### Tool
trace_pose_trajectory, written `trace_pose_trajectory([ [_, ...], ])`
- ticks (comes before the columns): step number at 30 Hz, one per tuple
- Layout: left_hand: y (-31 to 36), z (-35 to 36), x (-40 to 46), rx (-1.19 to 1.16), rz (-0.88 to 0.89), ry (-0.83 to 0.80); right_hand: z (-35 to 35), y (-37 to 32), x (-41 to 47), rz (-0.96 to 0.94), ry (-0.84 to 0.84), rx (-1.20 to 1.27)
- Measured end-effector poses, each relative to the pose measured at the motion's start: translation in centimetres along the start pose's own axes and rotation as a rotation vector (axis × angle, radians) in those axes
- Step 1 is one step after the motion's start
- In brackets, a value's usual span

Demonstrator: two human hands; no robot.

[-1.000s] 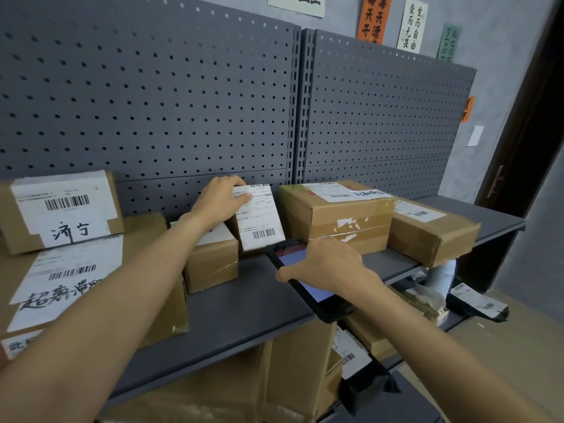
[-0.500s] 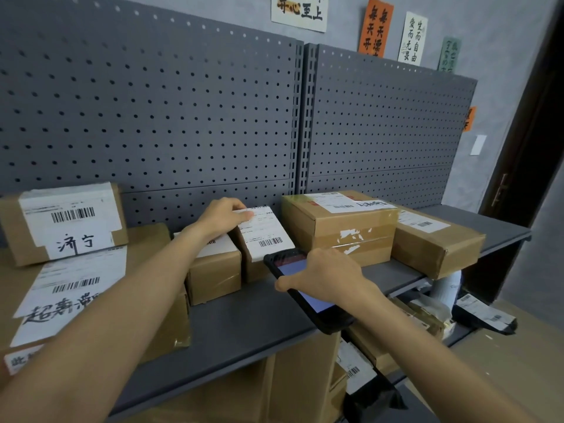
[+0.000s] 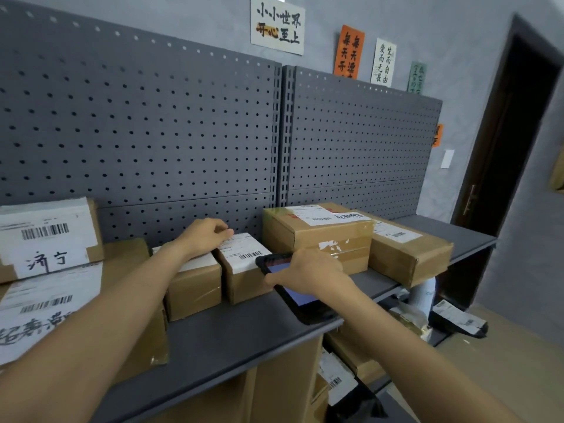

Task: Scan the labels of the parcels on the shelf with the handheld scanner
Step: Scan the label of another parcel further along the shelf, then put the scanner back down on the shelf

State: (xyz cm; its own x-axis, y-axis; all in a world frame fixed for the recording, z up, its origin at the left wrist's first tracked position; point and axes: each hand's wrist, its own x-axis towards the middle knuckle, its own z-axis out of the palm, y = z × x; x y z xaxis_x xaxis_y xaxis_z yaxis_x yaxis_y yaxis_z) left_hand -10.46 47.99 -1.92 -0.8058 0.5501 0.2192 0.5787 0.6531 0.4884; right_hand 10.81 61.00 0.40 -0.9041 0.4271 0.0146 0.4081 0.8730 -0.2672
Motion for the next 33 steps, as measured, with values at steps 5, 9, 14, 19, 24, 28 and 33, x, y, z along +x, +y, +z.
trace_pose_trajectory([
  [5,0.9,-1.7,-1.6,0.323,0.153,0.120,-1.9,-1.6,0.2,-0.007,0.007,0.020],
  [9,1.2,-4.8,-3.3,0.517,0.198,0.143,-2.7,-3.9,0.8,-0.054,0.058,-0.016],
  [14,0.2,-10.3,-6.1,0.769,0.223,0.214,-4.0,-7.8,1.1,-0.056,0.087,-0.065],
  [19,-2.7,-15.6,-10.0,0.866,0.148,0.246,-4.7,-13.1,0.9,-0.081,0.133,-0.032],
  [24,-6.1,-20.3,-15.0,0.874,0.024,0.263,-4.2,-19.6,0.0,-0.179,0.134,-0.024],
  [28,-8.9,-23.7,-19.2,0.813,-0.094,0.261,-3.3,-24.9,-1.6,-0.259,0.123,-0.011],
  [33,-12.7,-27.3,-24.2,0.803,-0.216,0.256,-2.2,-31.0,-3.9,-0.346,0.074,0.010],
])
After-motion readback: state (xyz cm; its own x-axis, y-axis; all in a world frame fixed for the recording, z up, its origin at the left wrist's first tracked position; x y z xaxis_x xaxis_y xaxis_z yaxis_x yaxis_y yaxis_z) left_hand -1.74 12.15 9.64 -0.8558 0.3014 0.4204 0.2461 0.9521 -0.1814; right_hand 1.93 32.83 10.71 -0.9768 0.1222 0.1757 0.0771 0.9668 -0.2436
